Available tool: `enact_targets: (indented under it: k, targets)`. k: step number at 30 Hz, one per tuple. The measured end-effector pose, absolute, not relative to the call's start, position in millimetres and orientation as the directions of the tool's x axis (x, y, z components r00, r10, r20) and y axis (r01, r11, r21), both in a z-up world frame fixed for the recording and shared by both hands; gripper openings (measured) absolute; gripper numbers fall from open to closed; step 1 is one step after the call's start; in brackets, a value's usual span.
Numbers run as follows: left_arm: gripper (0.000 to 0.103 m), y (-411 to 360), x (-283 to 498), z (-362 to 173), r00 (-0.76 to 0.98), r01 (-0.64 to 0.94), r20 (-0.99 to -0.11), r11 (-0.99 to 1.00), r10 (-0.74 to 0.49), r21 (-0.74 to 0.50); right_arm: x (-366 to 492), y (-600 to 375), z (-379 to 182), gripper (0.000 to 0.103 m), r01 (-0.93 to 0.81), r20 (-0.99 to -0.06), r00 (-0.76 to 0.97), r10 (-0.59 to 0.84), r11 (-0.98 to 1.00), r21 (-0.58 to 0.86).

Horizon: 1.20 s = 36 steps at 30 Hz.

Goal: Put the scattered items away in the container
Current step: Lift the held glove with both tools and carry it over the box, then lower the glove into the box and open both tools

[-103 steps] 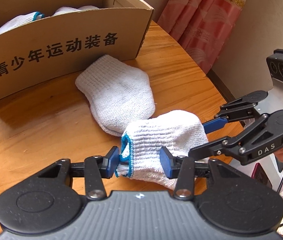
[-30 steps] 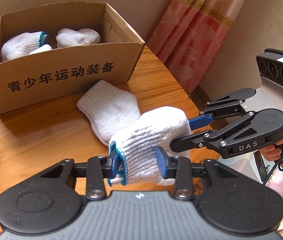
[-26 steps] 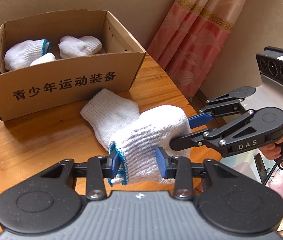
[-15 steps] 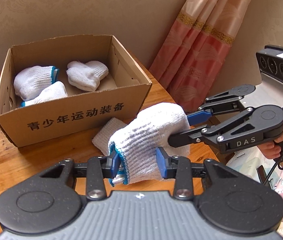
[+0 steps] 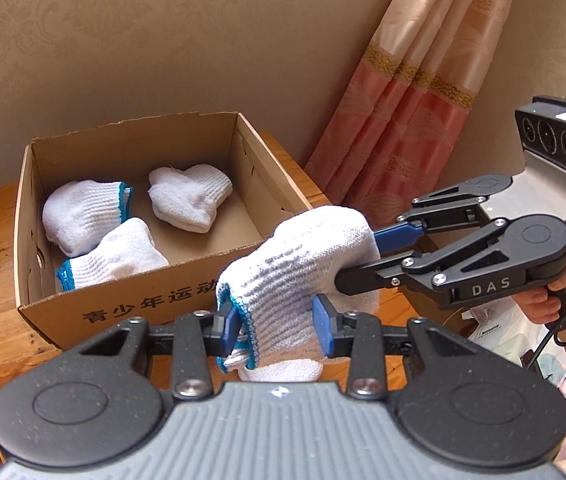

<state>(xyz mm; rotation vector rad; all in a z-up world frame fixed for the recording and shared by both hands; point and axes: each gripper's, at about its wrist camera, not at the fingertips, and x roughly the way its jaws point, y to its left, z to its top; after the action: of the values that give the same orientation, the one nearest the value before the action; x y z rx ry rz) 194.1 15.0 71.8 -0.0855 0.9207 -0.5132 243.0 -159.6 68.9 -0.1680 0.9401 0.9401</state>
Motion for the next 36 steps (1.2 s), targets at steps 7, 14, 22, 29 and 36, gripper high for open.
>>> enact_targets:
  k: [7,14,22,29,36]
  targets:
    - [0.036,23.1,223.4,84.7,0.517,0.374,-0.725,0.882,-0.454,-0.286,271.8,-147.4,83.7,0.042,-0.748,-0.732,0.270,0.626,0.615,0.249]
    - [0.036,31.2,256.8,87.2,0.541,0.359,-0.711,0.888,-0.450,-0.289,301.7,-134.6,88.4,0.043,-0.740,-0.719,0.304,0.625,0.631,0.235]
    - [0.036,33.7,305.5,65.6,0.526,0.327,-0.727,0.894,-0.441,-0.305,342.9,-118.4,73.3,0.043,-0.713,-0.745,0.312,0.589,0.663,0.226]
    - [0.036,36.1,344.0,31.0,0.442,0.279,-0.771,0.887,-0.459,-0.368,372.5,-101.9,49.6,0.043,-0.690,-0.815,0.273,0.512,0.694,0.205]
    - [0.037,34.0,359.6,3.3,0.349,0.239,-0.794,0.867,-0.498,-0.438,383.7,-88.9,31.4,0.043,-0.682,-0.886,0.214,0.412,0.712,0.166]
